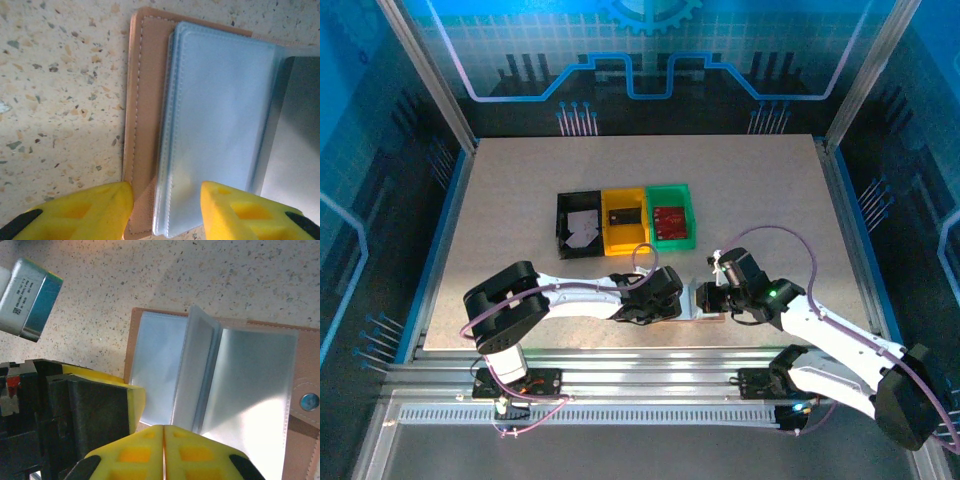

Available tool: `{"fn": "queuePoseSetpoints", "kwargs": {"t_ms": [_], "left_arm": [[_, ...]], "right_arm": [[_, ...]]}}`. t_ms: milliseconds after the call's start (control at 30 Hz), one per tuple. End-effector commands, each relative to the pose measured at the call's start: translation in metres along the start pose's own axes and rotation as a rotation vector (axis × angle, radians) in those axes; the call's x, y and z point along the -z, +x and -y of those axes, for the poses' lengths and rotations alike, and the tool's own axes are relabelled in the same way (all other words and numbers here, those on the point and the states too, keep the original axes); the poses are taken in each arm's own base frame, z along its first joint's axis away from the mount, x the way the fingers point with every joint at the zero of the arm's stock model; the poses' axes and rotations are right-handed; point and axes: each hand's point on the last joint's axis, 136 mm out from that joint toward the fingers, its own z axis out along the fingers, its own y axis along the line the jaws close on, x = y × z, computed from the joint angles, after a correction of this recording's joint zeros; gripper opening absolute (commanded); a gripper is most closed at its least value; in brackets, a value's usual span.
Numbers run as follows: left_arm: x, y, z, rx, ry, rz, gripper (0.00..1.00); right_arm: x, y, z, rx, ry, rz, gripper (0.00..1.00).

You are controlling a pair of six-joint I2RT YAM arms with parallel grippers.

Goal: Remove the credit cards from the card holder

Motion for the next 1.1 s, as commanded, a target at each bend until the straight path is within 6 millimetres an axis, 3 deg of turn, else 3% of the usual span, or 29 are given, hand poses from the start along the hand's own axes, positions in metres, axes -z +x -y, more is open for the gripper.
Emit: {"fn": "queuePoseSetpoints", "kwargs": {"t_ms": [0, 600, 933, 1067], "left_arm": [[-0.030, 0.041, -0.035, -0.013, -0.088, -0.134, 0.44], [-0.028, 0.040, -0.034, -0.013, -0.089, -0.130, 0.44], [-0.013, 0.033, -0.037, -0.017, -0.099, -0.092, 0.44], [0.001, 0.028, -0.040, -0.020, -0.110, -0.065, 0.44]], "right_arm": [[-0.001, 0.001, 0.002, -0.018, -0.004, -0.001, 0.07], [-0.010, 0.010, 0.012, -0.026, 0.019, -0.030, 0.00], [-0.002, 0.017, 0.046, -0.046, 0.192, -0.047, 0.00], [0.001, 0.017, 0.048, -0.053, 0.181, -0.049, 0.01]]}}
